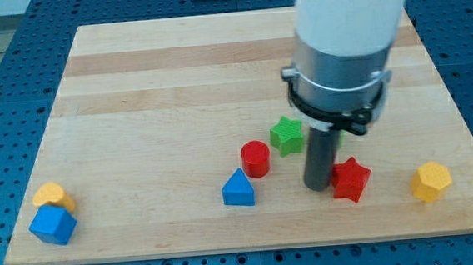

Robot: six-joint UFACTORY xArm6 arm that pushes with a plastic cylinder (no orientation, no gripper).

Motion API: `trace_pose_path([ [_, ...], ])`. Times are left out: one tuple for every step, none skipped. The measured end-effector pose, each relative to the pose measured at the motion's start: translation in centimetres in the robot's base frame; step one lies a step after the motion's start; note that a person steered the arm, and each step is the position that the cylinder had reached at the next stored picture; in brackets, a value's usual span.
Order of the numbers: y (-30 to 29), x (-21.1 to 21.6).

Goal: Push the red star into the yellow hexagon

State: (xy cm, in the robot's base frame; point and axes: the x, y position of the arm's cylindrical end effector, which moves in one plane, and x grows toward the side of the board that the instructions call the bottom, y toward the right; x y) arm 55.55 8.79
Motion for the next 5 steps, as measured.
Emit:
trace_pose_path([
  [3.2, 0.1],
  [6.1, 0.1],
  [7.5, 0.1],
  [7.1, -1.0],
  [7.6, -5.1],
])
